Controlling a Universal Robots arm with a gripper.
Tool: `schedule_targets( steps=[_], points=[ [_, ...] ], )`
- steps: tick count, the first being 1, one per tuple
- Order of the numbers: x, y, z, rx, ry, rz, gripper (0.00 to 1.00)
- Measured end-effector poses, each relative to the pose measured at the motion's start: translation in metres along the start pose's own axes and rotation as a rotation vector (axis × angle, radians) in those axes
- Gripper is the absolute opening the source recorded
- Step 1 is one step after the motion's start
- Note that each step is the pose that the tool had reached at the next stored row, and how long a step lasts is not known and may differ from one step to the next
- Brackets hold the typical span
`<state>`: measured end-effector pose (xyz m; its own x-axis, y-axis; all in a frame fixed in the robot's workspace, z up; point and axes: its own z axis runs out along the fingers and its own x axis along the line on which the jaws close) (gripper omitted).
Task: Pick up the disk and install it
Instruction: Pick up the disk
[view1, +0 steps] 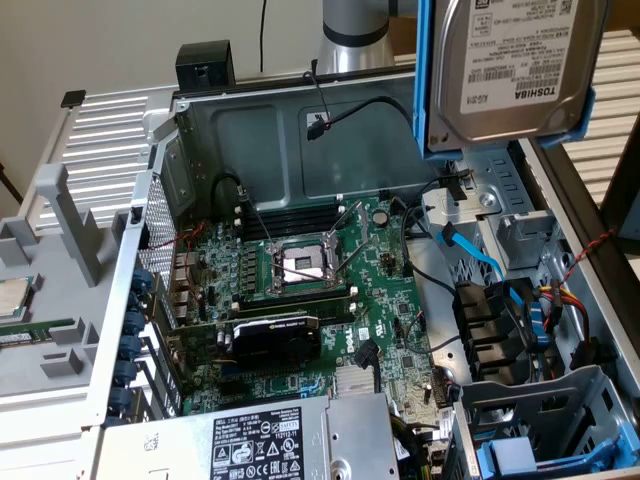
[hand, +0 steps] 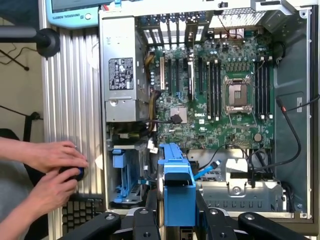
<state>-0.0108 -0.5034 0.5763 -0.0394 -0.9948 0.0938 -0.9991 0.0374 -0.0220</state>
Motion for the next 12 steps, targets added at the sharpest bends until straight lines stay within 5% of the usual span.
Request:
schedule_targets(
  steps=[12],
  points=[
    [0.026,-0.0026,0.0035,0.0013,-0.0036,0.007,0.37]
  ],
)
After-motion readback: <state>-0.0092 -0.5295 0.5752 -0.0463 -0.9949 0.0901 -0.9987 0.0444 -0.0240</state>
